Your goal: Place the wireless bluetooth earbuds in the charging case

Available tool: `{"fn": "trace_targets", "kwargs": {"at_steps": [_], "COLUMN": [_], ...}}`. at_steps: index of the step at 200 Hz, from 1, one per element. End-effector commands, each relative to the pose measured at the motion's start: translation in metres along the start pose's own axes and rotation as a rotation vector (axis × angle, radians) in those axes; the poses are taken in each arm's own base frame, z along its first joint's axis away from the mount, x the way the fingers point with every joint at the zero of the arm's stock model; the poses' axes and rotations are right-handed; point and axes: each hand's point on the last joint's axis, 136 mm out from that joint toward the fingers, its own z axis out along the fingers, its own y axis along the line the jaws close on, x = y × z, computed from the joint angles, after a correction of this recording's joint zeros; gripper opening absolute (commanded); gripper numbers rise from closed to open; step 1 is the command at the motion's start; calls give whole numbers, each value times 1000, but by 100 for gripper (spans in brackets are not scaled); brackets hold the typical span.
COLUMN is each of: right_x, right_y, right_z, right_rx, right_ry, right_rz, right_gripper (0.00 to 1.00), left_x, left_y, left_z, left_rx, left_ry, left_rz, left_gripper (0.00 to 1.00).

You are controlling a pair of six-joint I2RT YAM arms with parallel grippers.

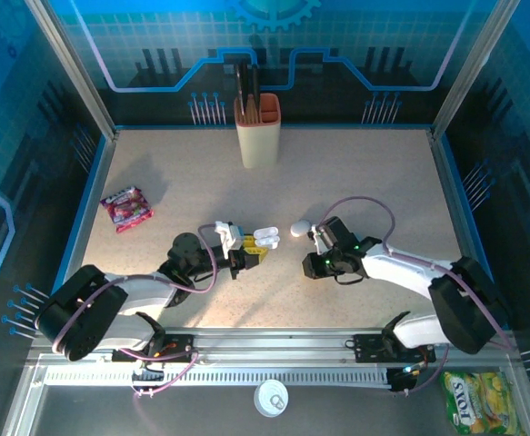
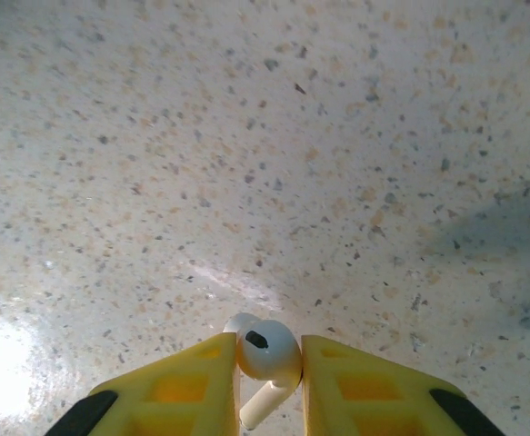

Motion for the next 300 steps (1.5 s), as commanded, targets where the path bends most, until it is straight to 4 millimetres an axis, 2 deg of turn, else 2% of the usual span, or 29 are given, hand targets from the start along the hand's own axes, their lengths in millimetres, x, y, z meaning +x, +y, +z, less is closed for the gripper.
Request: {"fn": "trace_targets", "kwargs": {"at_steps": [1,79,100,122,157,210,272,300], "right_x": [-10,23,23,17,9,8,11,1], "right_y": [8,-14,-14,-13,-11,-8,-13,-6], "right_z": [-5,11,10,6,5,11,14,6], "right_rx": [-37,55,66,73,60,42,56,33], "right_ry": [-79,81,98,92,82,101,116,63], "right_rz": [-74,2,5,0,3,15,29,4], "right_gripper": [21,23,28,38,40,39,23,21], "left_x": [-16,-17,-17,-17,-17,-16,-16,-16], "left_y": [-2,-2,-1,-1,0,0,0,1], "left_z": [5,7,8,8,9,9,11,11], "left_rx": [35,45,47,47,46,48,56,53], "left_ry": [-44,-56,-57,-59,-59,-59,-61,-62], "left_rz": [21,12,10,9,8,11,5,7], "left_gripper": [16,16,16,16,16,16,16,16]}}
